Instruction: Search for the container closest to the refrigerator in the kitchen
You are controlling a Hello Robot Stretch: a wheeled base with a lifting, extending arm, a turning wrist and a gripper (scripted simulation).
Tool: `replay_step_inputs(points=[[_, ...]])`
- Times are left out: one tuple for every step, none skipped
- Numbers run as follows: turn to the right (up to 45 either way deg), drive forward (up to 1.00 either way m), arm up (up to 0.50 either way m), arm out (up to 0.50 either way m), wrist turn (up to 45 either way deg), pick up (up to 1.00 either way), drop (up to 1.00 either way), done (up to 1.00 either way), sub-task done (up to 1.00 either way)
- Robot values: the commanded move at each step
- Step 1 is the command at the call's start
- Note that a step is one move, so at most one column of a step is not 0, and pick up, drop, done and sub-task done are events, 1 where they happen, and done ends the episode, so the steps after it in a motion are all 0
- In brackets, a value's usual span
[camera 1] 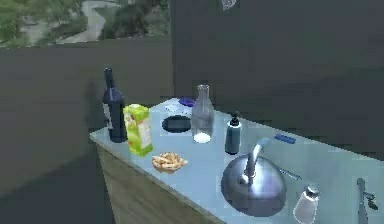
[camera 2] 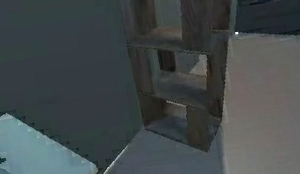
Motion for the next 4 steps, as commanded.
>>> replay_step_inputs(points=[[-45.0,0.00,0.00,0.00,0.0,0.00,0.00,0.00,0.00],[-6.0,0.00,0.00,0.00,0.0,0.00,0.00,0.00,0.00],[0.0,0.15,0.00,0.00,0.0,0.00,0.00,0.00,0.00],[-45.0,0.00,0.00,0.00,0.0,0.00,0.00,0.00,0.00]])
